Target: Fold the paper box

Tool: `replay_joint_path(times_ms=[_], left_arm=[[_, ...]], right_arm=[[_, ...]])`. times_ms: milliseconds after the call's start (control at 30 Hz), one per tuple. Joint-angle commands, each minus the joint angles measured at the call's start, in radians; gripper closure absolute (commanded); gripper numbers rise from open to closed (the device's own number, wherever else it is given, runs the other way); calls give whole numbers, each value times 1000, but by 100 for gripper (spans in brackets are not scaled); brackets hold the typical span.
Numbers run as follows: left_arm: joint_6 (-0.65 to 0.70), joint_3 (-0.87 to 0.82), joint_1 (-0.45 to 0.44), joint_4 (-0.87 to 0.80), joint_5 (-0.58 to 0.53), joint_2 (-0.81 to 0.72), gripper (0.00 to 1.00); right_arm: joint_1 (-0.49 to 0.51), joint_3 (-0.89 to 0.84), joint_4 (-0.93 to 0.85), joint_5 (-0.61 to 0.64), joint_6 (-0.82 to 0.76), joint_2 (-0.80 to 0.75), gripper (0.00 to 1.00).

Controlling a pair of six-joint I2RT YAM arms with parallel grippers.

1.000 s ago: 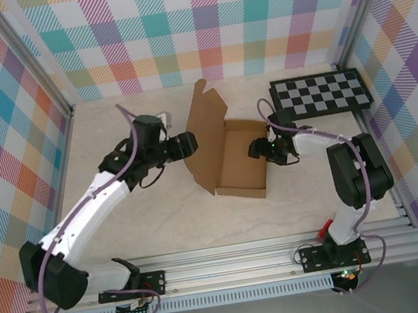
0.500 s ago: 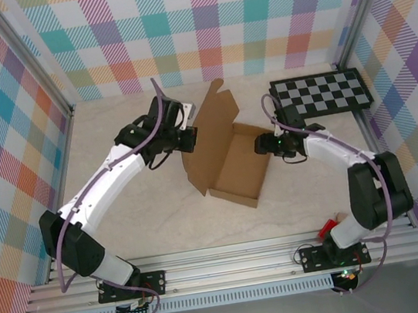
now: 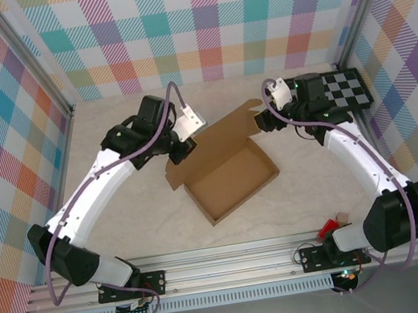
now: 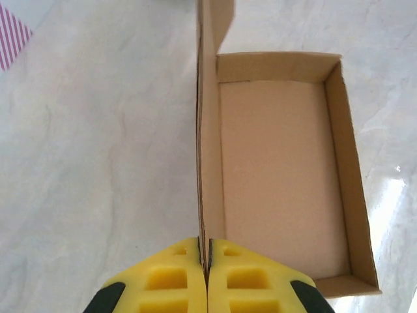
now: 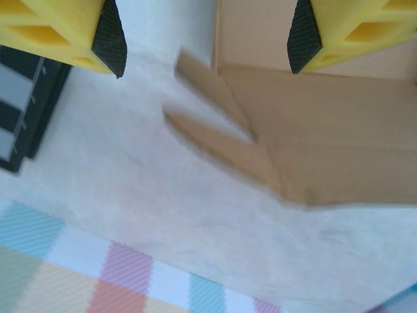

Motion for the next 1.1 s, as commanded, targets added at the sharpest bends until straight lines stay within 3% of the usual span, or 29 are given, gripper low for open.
replay_joint_path(times_ms=[0,133,467,633,933,1067], left_arm=[[117,26,2,-32,49,-12,100],[136,28,9,-48,58,6,100],[133,-1,42,-21,62,-3,100],[123,-1,43,-14,80,1,100],[115,-11,43,-5,127,-12,100],[83,-9,44,20,122,-6,100]], right_arm=[[-9,-18,41,-234,-174,29,34],[-10,-118,136,-269,-229,5,38],[-87,-179,25,-477,-358,1,46],[-87,-177,43,-466,-356,19,63],[-82,-216,205,-335,-225,23,65],[-46,-233,234,-245,-189,13,87]])
